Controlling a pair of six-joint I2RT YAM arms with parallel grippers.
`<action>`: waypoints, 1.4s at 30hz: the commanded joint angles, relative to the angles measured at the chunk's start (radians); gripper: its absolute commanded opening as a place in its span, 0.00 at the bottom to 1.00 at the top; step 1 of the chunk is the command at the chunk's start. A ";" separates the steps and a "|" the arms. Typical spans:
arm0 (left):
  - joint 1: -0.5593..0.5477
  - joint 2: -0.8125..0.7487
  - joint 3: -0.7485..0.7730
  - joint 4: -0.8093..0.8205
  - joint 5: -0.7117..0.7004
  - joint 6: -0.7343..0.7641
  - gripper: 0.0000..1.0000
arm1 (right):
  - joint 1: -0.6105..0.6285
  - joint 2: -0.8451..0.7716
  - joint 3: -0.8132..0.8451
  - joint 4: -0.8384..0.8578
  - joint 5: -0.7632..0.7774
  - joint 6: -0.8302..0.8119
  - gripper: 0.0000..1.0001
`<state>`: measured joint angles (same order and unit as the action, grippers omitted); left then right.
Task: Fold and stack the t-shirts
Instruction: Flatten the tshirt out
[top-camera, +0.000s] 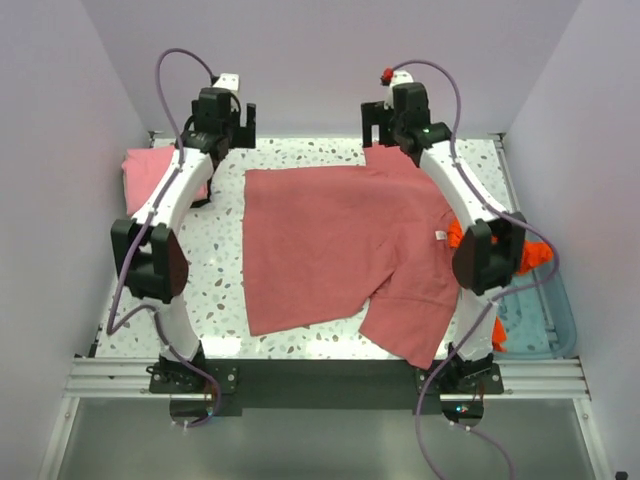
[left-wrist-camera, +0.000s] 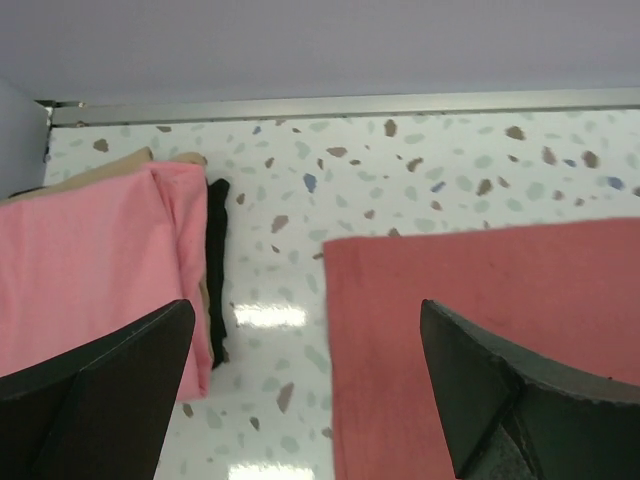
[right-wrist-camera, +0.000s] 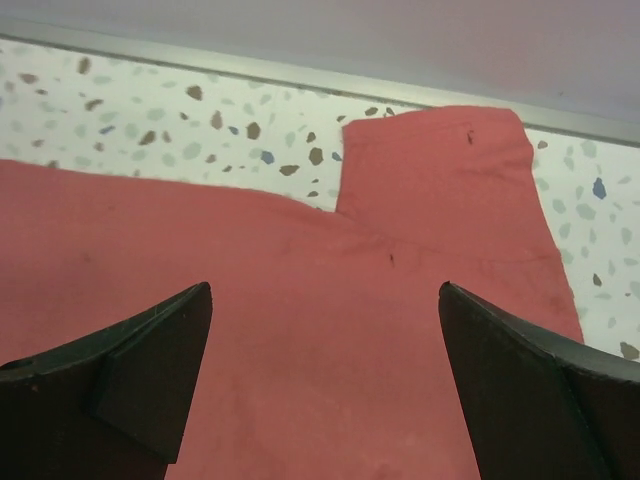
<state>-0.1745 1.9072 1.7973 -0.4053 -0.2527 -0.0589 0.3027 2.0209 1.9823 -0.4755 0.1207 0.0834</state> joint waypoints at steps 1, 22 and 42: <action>-0.023 -0.158 -0.123 -0.012 0.084 -0.181 1.00 | -0.001 -0.256 -0.092 0.054 0.033 0.039 0.99; -0.111 -0.102 -0.545 0.100 0.317 -0.452 1.00 | -0.007 -0.381 -0.723 0.087 -0.006 0.187 0.99; -0.020 0.090 -0.541 0.111 0.265 -0.385 1.00 | -0.010 -0.134 -0.698 0.115 -0.082 0.193 0.99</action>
<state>-0.2298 1.9270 1.2453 -0.2516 0.0513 -0.4843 0.2962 1.8603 1.2530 -0.3935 0.0597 0.2550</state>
